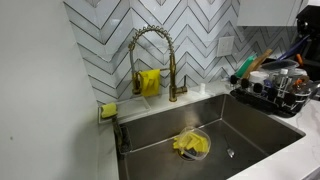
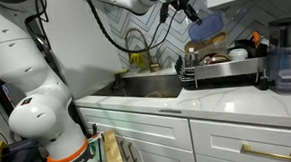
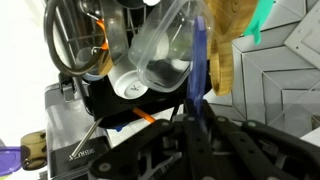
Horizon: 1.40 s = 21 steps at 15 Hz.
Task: Pick up the blue lunch box lid and put it on the clear lunch box, pick up the clear lunch box lid with the blue lunch box lid and put it on the kitchen counter
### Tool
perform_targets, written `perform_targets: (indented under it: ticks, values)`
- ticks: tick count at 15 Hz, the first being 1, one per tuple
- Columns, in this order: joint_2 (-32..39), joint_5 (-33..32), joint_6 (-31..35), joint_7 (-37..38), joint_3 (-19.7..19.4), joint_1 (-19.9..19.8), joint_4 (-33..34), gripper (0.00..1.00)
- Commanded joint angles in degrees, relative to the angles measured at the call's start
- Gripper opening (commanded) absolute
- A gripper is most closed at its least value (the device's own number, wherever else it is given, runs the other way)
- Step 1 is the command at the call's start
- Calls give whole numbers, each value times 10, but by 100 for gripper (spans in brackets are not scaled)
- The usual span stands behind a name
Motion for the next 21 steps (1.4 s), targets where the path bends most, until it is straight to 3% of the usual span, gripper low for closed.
perform_targets:
  ticks: [1,4,7,8,11,12,15,18,21]
  values:
    - [7,-25,62,105,-1,-6,-30,2]
    - [10,-51,103,205,8,-15,-53,2]
    - [6,-36,172,277,8,-10,-79,2]
    - [17,-33,134,229,3,-6,-52,9]
    - [17,-33,160,258,4,-6,-62,9]
    - [17,-33,160,259,4,-6,-62,2]
    - [16,-93,195,326,13,-22,-75,2]
    - [11,-194,212,449,22,-45,-84,2]
    - [7,-256,189,553,29,-51,-95,2]
